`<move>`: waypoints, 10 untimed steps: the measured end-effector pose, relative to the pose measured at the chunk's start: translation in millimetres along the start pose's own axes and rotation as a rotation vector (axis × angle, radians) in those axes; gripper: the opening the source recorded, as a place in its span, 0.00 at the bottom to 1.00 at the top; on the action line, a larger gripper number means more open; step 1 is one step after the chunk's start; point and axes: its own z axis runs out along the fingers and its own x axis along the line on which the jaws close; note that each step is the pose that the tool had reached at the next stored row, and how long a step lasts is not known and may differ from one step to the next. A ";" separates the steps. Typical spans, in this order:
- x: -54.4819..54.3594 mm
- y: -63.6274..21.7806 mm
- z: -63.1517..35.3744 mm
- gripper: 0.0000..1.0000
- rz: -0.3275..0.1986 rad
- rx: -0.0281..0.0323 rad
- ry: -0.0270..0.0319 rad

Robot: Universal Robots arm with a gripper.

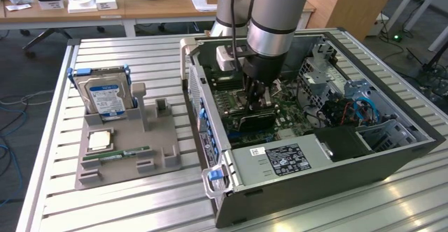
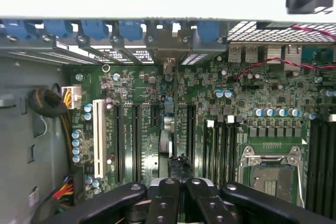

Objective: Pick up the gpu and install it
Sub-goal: 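Press down on the gpu until it lock into place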

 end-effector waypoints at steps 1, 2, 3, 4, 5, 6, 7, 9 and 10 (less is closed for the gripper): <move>-0.1 -0.1 -2.6 0.11 0.000 0.0000 0.0001; -0.1 -0.1 -5.6 0.11 0.000 0.0000 0.0001; -0.2 -0.2 -8.4 0.11 0.000 0.0000 0.0001; -0.3 -0.2 -11.4 0.11 0.000 0.0000 0.0001; -0.3 -0.3 -14.6 0.11 0.000 -0.0001 0.0001; -0.4 -0.3 -17.9 0.11 0.000 -0.0001 0.0002; -0.5 -0.4 -21.1 0.11 0.000 0.0000 0.0002; -0.6 -0.4 -27.5 0.11 0.000 -0.0001 0.0003; -0.7 -0.5 -30.4 0.11 0.000 -0.0001 0.0003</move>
